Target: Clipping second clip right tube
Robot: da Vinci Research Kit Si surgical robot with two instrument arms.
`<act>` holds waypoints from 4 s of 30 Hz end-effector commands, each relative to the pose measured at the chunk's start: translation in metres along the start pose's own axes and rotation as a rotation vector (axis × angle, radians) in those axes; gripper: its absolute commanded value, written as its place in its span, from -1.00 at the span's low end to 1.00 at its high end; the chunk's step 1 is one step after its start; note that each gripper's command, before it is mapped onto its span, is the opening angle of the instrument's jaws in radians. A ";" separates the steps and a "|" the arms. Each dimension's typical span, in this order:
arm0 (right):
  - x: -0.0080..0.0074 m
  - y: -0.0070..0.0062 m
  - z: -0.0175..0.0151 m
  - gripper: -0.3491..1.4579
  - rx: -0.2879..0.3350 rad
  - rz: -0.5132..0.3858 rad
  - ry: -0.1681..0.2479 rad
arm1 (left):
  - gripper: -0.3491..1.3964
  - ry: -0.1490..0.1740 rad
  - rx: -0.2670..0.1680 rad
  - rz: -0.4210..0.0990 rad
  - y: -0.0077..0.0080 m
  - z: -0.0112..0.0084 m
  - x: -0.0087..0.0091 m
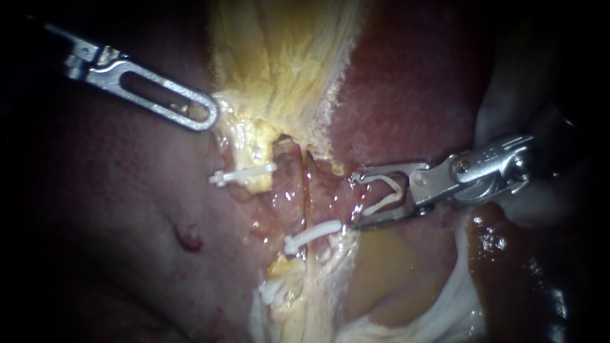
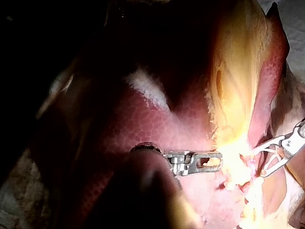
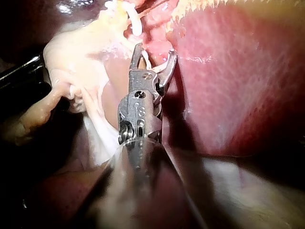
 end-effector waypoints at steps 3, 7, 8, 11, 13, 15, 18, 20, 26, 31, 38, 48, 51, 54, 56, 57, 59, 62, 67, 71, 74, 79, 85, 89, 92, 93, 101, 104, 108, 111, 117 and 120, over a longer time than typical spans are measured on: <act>0.0000 0.0000 0.0000 -0.10 0.000 0.000 0.000 | -1.00 0.000 0.000 0.000 0.0000 0.0000 0.0000; 0.0000 0.0000 0.0000 -0.10 0.000 0.006 0.000 | -1.00 0.000 0.000 0.000 0.0000 0.0000 0.0000; 0.0000 0.0000 0.0000 -0.10 0.000 0.006 0.000 | -1.00 0.000 0.000 0.000 0.0000 0.0000 0.0000; 0.0001 0.0001 -0.0001 -0.10 0.008 0.024 0.011 | -1.00 0.000 0.000 0.000 0.0000 0.0000 0.0000; 0.0001 0.0001 -0.0001 -0.09 0.015 0.042 0.030 | -1.00 0.000 0.000 0.000 0.0000 0.0000 0.0000; 0.0002 0.0001 -0.0002 -0.09 0.021 0.058 0.043 | -1.00 0.000 0.000 0.000 0.0000 0.0000 0.0000; 0.0003 0.0001 -0.0003 -0.09 0.031 0.080 0.056 | -1.00 0.000 0.000 0.000 0.0000 0.0000 0.0001; 0.0005 0.0001 -0.0004 -0.09 0.039 0.096 0.072 | -1.00 0.000 0.000 0.000 0.0000 0.0000 0.0001; 0.0010 -0.0002 -0.0004 -0.08 0.084 0.151 0.113 | -1.00 0.000 0.000 0.001 0.0000 0.0001 0.0001; 0.0017 -0.0007 0.0000 -0.07 0.104 0.175 0.137 | -1.00 0.000 0.000 0.001 0.0000 0.0000 0.0001; 0.0025 -0.0010 0.0008 -0.07 0.139 0.212 0.150 | -1.00 0.000 0.000 0.001 0.0000 0.0000 0.0001; 0.0029 -0.0010 0.0018 -0.07 0.144 0.233 0.158 | -1.00 0.000 -0.001 0.000 0.0000 0.0001 0.0001; 0.0029 -0.0011 0.0023 -0.07 0.151 0.236 0.160 | -1.00 -0.001 -0.001 0.000 0.0000 0.0001 0.0001; 0.0029 -0.0012 0.0029 -0.07 0.158 0.243 0.159 | -1.00 -0.001 -0.001 0.000 -0.0001 0.0001 0.0001; 0.0029 -0.0012 0.0032 -0.07 0.163 0.250 0.161 | -1.00 -0.001 -0.001 0.000 -0.0001 0.0001 0.0001; 0.0029 -0.0013 0.0035 -0.07 0.168 0.253 0.160 | -1.00 -0.001 -0.001 0.000 -0.0001 0.0001 0.0001; 0.0028 -0.0013 0.0039 -0.07 0.171 0.254 0.159 | -1.00 -0.001 -0.001 0.000 -0.0001 0.0001 0.0001; 0.0027 -0.0014 0.0045 -0.07 0.175 0.261 0.157 | -1.00 -0.001 -0.001 0.000 -0.0001 0.0001 0.0001; 0.0025 -0.0015 0.0053 -0.06 0.182 0.271 0.158 | -1.00 -0.001 -0.001 0.000 -0.0001 0.0002 0.0001; 0.0025 -0.0014 0.0059 -0.06 0.192 0.279 0.168 | -1.00 -0.001 -0.002 0.000 -0.0001 0.0002 0.0001; 0.0024 -0.0014 0.0063 -0.06 0.208 0.286 0.177 | -1.00 -0.002 -0.002 0.000 -0.0001 0.0003 0.0001; 0.0026 -0.0013 0.0073 -0.06 0.231 0.296 0.187 | -1.00 -0.002 -0.002 0.000 -0.0001 0.0003 0.0001; 0.0024 -0.0014 0.0083 -0.06 0.255 0.303 0.188 | -1.00 -0.002 -0.002 0.000 -0.0001 0.0004 0.0001; 0.0025 -0.0013 0.0083 -0.06 0.273 0.325 0.209 | -1.00 -0.002 -0.003 0.000 -0.0001 0.0004 0.0001; 0.0025 -0.0013 0.0083 -0.06 0.287 0.339 0.230 | -1.00 -0.002 -0.003 0.000 -0.0001 0.0004 0.0001; 0.0026 -0.0014 0.0083 -0.06 0.289 0.339 0.233 | -1.00 -0.002 -0.003 0.000 -0.0001 0.0004 0.0001; 0.0030 -0.0020 0.0081 -0.06 0.334 0.371 0.272 | -1.00 -0.003 -0.003 0.000 -0.0001 0.0004 0.0001; 0.0035 -0.0024 0.0079 -0.06 0.364 0.380 0.296 | -1.00 -0.003 -0.003 0.000 -0.0001 0.0005 0.0001; 0.0044 -0.0030 0.0076 -0.06 0.398 0.393 0.331 | -1.00 -0.003 -0.003 0.000 -0.0001 0.0005 0.0002; 0.0052 -0.0034 0.0072 -0.06 0.415 0.390 0.344 | -1.00 -0.003 -0.003 0.000 -0.0001 0.0004 0.0002; 0.0068 -0.0046 0.0064 -0.06 0.453 0.385 0.379 | -1.00 -0.002 -0.003 0.000 -0.0001 0.0004 0.0002; 0.0072 -0.0050 0.0062 -0.06 0.466 0.388 0.382 | -1.00 -0.002 -0.003 0.000 -0.0001 0.0004 0.0002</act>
